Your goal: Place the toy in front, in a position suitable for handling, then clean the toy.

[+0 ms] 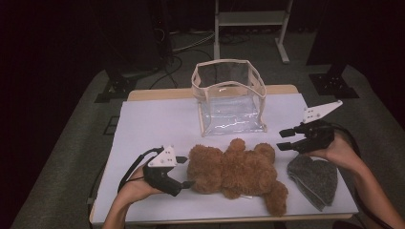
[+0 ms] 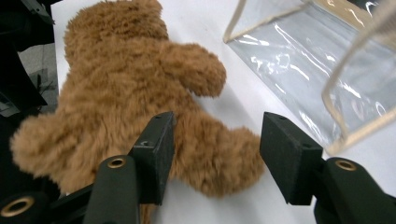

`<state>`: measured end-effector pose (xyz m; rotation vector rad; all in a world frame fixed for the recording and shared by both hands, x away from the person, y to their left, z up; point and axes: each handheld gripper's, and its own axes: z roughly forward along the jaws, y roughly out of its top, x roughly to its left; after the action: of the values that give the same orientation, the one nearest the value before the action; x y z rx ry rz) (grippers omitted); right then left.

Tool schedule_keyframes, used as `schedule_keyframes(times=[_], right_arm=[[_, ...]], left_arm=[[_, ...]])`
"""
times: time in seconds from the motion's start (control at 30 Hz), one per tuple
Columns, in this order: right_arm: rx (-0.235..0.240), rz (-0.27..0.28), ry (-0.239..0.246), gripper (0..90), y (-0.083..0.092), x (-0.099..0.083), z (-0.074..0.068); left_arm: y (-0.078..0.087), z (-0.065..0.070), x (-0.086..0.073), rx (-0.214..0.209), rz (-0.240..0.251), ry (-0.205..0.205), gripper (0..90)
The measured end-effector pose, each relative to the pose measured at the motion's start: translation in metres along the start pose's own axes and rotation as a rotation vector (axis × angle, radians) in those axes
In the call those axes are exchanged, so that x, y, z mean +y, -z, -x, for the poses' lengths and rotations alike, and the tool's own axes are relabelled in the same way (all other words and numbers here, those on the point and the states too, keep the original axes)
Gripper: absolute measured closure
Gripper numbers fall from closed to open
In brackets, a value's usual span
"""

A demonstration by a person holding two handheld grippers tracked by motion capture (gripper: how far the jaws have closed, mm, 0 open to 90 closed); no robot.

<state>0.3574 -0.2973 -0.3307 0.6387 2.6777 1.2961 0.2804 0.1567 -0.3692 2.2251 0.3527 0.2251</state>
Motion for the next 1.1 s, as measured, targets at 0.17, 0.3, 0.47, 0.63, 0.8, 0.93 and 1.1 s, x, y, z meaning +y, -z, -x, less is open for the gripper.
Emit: schedule_keyframes(times=[0.17,0.3,0.47,0.63,0.8,0.93,1.1], right_arm=[[0.022,-0.02,0.044,40.9,-0.014,0.022,0.0],[0.04,-0.018,0.067,40.0,-0.024,0.038,-0.001],[0.054,-0.02,0.106,39.3,-0.034,0.059,-0.001],[0.06,-0.022,0.141,38.7,-0.039,0.074,-0.004],[0.063,-0.005,0.157,38.5,-0.043,0.088,-0.002],[0.069,0.0,0.173,38.4,-0.047,0.097,-0.004],[0.074,-0.01,0.188,38.0,-0.05,0.105,-0.007]], left_arm=[[0.004,0.0,-0.002,0.012,0.006,0.006,17.2],[0.005,0.0,-0.003,0.022,0.006,0.009,16.1],[0.006,0.0,-0.004,0.025,-0.002,0.011,15.2],[0.007,0.001,-0.004,0.028,-0.005,0.014,14.1],[0.01,0.002,-0.003,0.033,-0.004,0.008,13.5],[0.01,0.003,-0.002,0.031,-0.007,0.001,13.5],[0.01,0.003,-0.002,0.032,-0.008,0.0,13.2]])
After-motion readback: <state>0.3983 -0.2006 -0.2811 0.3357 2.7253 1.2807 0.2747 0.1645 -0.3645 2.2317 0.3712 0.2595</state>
